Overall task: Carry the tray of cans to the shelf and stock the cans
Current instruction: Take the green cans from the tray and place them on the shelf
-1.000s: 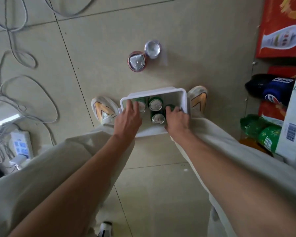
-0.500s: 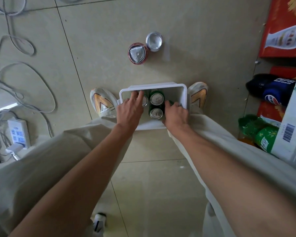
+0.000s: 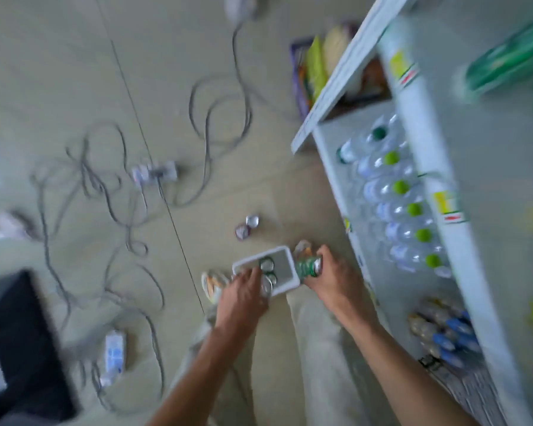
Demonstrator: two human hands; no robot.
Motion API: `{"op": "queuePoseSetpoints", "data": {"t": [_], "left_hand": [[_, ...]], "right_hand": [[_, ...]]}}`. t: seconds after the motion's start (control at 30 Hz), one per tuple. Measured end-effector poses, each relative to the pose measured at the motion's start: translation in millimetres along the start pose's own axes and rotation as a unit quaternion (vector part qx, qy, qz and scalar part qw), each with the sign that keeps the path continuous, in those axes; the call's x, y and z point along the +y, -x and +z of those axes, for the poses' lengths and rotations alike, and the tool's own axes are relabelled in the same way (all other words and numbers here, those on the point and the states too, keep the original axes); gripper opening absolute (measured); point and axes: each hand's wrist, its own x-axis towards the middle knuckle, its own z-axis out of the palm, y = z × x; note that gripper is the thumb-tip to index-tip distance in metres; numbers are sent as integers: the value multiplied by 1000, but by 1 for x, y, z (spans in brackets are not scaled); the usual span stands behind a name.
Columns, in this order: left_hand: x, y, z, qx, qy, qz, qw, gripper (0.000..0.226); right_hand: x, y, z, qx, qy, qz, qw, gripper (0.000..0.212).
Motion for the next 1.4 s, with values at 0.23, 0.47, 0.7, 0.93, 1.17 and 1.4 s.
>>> {"op": "queuePoseSetpoints", "data": {"t": [0.23, 0.47, 0.7, 0.93, 1.17, 1.4], "left_hand": [[130, 81, -172, 65, -8, 112, 991, 52], [256, 63, -252, 140, -40, 194, 970, 55], [368, -12, -261, 161, -67, 233, 957, 56], [400, -66, -227, 152, -102, 241, 953, 57], [380, -60, -206, 153, -58, 252, 954, 66], [249, -4, -169, 179, 117, 136, 967, 67]], "right_hand": [[-3, 120, -236, 139, -63, 28, 988, 45], [47, 140, -370, 247, -127, 48, 959, 52], [87, 72, -434, 235, -65, 91, 966, 55], [98, 22, -419, 182, -59, 101, 976, 55], [96, 39, -413, 230, -14, 87, 969, 44], [71, 98, -338, 129, 76, 38, 988, 38]]}}
